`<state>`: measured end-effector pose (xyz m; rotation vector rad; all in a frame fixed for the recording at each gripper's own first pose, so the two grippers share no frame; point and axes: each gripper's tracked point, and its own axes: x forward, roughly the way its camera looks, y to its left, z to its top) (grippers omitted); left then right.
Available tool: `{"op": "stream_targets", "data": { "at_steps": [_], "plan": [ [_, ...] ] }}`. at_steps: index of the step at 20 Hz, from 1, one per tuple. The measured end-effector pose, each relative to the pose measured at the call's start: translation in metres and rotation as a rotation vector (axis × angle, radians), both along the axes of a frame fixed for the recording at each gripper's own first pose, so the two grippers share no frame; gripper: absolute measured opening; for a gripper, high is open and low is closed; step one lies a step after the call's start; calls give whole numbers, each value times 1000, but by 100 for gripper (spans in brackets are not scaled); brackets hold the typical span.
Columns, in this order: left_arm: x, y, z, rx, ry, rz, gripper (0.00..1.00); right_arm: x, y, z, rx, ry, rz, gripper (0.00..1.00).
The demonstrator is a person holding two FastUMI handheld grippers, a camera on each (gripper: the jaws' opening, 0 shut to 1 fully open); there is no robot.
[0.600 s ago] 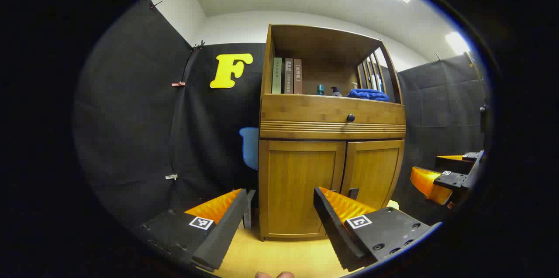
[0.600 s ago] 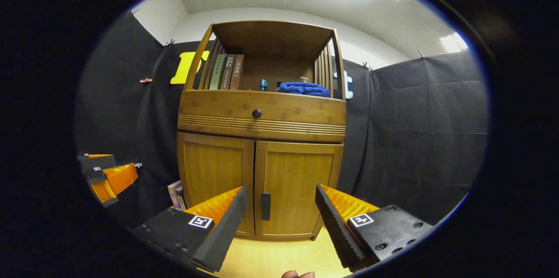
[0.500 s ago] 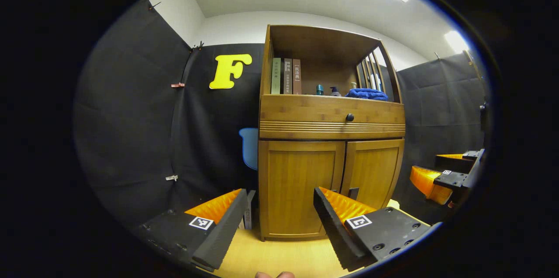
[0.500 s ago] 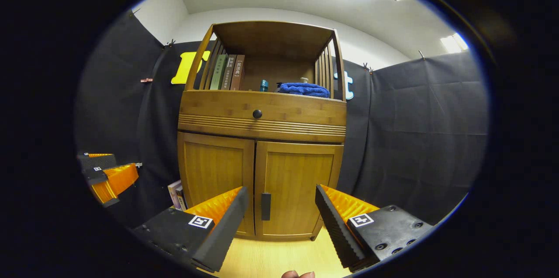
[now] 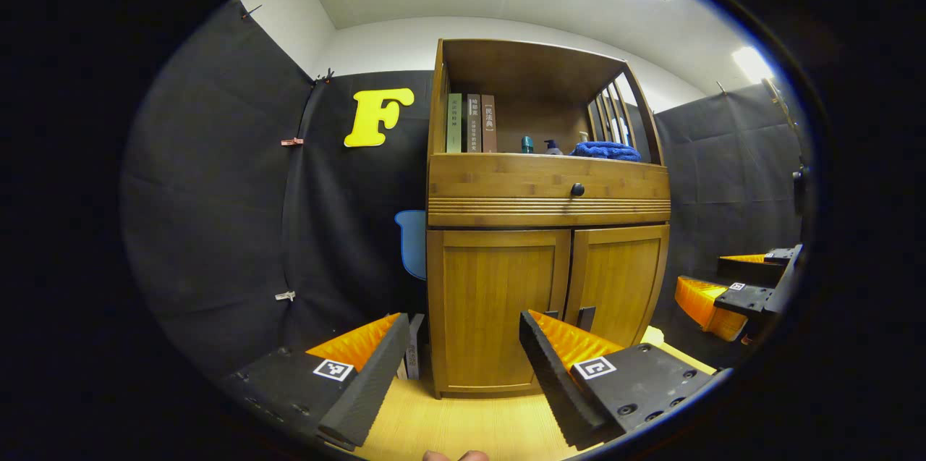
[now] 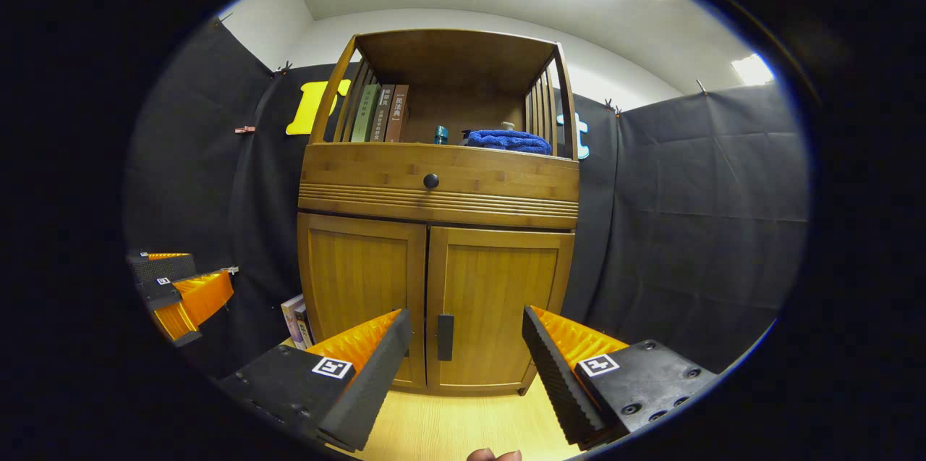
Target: Open the right door of the double-door shoe cabinet with the right hand, and open the left door with the left hand.
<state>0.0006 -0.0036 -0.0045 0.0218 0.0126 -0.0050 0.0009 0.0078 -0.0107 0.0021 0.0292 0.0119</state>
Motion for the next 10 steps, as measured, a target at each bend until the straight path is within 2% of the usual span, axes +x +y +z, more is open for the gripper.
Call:
{"op": "stream_targets", "data": {
  "at_steps": [10],
  "plan": [
    [8,-5,-3,27,4,-8,95,18,0,-15,15,18,3,97]
  ]
}}
